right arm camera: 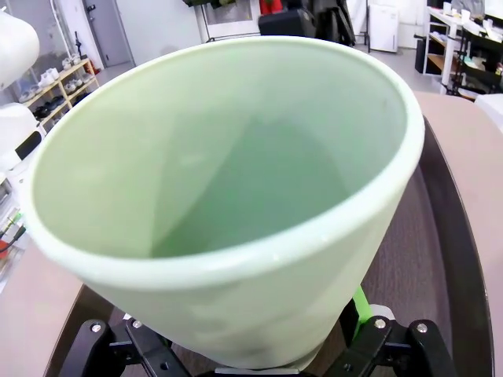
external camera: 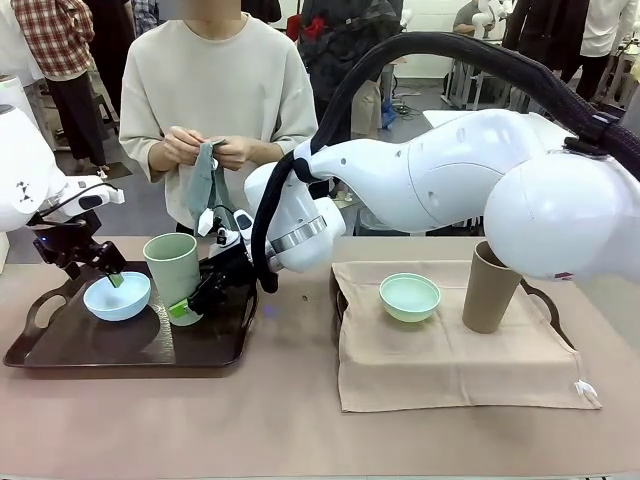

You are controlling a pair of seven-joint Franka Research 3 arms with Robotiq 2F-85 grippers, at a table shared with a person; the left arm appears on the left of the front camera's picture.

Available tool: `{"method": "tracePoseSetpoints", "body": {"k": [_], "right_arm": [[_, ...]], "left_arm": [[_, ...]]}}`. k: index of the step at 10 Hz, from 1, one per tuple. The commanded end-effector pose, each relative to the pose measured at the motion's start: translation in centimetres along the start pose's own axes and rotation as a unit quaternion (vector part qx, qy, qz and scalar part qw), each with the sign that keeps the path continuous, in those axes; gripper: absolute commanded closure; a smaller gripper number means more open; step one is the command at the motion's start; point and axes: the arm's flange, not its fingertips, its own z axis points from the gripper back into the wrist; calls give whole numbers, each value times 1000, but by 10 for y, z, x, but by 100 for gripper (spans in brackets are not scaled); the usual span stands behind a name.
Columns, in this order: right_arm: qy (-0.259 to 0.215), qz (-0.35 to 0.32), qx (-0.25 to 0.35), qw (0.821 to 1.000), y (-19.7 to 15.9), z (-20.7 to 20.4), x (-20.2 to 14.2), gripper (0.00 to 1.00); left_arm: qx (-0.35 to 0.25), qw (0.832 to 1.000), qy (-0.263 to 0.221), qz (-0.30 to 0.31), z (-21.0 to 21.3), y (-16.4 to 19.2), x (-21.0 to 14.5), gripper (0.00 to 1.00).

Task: Set up a tray with a mat and arrange the tableware.
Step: Pick up the Picnic Bowl and Reusable plastic cup from the Handle tray in front of the human's position and hold them in the air.

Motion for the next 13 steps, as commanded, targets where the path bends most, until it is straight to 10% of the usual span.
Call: {"method": "tracePoseSetpoints", "body": {"k": [1,2,3,4,5,7,8,9,10,11,12,13], "right_arm": [[-5,15,8,1000,-3,0,-1,0],[-8,23,10,1000,-2,2,0,8],[-9,26,14,1000,-1,4,-1,60],[-11,30,15,999,-1,4,-1,68],[-12,31,16,999,0,6,-2,100],[-14,28,15,999,0,8,-4,100],[-14,29,13,999,0,8,-3,79],[-13,30,13,999,1,8,-3,79],[-12,31,12,999,1,8,-3,100],[-11,32,12,999,2,8,-3,80],[-10,33,10,999,1,8,-3,100],[-8,32,9,999,2,8,-2,100]], "left_arm": [[-12,1000,8,10,-8,4,8,0],[-10,1000,14,12,-11,5,10,0],[-19,1000,8,0,-14,3,8,50],[-15,1000,12,3,-12,5,9,52],[-12,1000,12,4,-12,4,7,100],[-8,1000,15,6,-9,4,6,100],[-3,1000,20,7,-8,7,5,78],[2,1000,23,8,-8,7,3,87],[6,1000,27,7,-8,8,3,100],[10,1000,28,8,-5,9,0,100],[14,999,30,8,-3,10,-1,100],[19,999,37,9,-1,10,-3,100]]}}
